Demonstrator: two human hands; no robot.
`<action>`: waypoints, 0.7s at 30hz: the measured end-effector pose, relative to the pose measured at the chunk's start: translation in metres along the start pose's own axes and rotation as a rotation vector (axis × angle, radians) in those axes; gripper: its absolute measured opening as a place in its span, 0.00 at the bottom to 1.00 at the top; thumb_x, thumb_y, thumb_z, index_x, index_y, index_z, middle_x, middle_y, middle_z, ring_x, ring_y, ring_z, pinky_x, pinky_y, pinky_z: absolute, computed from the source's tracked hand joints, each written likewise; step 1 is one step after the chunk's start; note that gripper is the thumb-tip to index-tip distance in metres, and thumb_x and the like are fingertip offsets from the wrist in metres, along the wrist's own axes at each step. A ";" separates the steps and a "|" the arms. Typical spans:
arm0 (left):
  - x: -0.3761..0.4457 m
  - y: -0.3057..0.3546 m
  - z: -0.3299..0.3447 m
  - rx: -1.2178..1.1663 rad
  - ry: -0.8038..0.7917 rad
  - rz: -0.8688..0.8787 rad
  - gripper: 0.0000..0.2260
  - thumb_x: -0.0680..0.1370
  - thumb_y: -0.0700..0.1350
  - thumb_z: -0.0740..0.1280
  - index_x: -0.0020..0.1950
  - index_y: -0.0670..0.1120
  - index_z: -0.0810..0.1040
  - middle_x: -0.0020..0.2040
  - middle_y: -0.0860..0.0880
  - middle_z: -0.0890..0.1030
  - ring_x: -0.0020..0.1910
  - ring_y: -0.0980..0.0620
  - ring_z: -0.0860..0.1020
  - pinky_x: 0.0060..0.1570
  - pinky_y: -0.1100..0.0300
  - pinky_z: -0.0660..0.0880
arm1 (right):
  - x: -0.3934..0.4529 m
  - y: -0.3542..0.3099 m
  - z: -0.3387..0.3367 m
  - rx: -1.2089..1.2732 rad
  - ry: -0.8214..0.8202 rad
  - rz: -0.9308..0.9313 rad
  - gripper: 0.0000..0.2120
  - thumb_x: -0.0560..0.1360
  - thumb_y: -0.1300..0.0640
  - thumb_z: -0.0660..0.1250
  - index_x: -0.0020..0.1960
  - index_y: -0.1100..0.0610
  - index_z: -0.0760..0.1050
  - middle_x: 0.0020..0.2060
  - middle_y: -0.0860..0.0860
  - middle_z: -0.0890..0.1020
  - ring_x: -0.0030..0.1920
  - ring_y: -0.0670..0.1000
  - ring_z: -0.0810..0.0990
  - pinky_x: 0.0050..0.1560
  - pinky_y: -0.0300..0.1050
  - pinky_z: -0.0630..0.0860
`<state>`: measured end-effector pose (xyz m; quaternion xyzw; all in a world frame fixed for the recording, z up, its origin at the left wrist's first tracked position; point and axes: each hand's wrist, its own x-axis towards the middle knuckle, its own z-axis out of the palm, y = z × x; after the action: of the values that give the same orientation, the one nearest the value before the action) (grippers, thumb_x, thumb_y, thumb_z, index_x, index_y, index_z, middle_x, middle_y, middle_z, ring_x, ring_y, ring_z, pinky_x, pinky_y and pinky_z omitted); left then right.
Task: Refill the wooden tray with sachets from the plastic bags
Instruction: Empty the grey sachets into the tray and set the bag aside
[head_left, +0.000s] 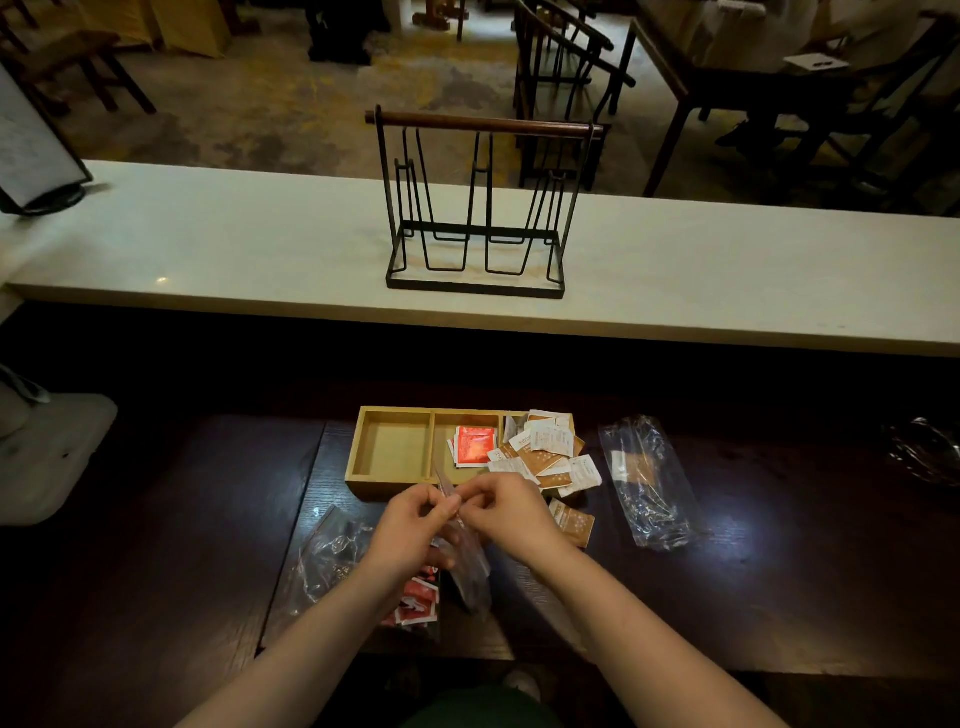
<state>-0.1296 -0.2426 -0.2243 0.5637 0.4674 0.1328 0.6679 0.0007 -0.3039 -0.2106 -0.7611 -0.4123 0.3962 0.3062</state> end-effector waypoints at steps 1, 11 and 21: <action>0.000 0.003 0.000 0.053 -0.002 0.007 0.08 0.79 0.44 0.65 0.42 0.41 0.74 0.34 0.44 0.81 0.28 0.54 0.80 0.25 0.61 0.75 | 0.002 -0.002 -0.001 -0.047 0.000 -0.010 0.07 0.73 0.58 0.68 0.51 0.54 0.82 0.40 0.51 0.84 0.41 0.47 0.82 0.45 0.44 0.82; -0.001 0.029 -0.027 0.987 0.077 0.166 0.10 0.75 0.42 0.64 0.34 0.49 0.68 0.35 0.50 0.76 0.33 0.51 0.74 0.33 0.57 0.71 | 0.008 0.009 -0.041 -0.583 0.270 -0.084 0.11 0.72 0.66 0.62 0.51 0.56 0.79 0.50 0.53 0.81 0.47 0.56 0.79 0.43 0.48 0.76; 0.006 0.042 -0.011 0.759 0.135 0.139 0.12 0.74 0.46 0.66 0.33 0.41 0.76 0.35 0.40 0.82 0.29 0.49 0.77 0.31 0.52 0.77 | -0.004 0.004 -0.046 -0.496 0.343 -0.081 0.07 0.73 0.58 0.62 0.51 0.53 0.74 0.48 0.47 0.74 0.46 0.50 0.75 0.43 0.45 0.73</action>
<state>-0.1204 -0.2183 -0.1897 0.7910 0.4869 0.0321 0.3690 0.0399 -0.3161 -0.1894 -0.8513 -0.4689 0.1367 0.1916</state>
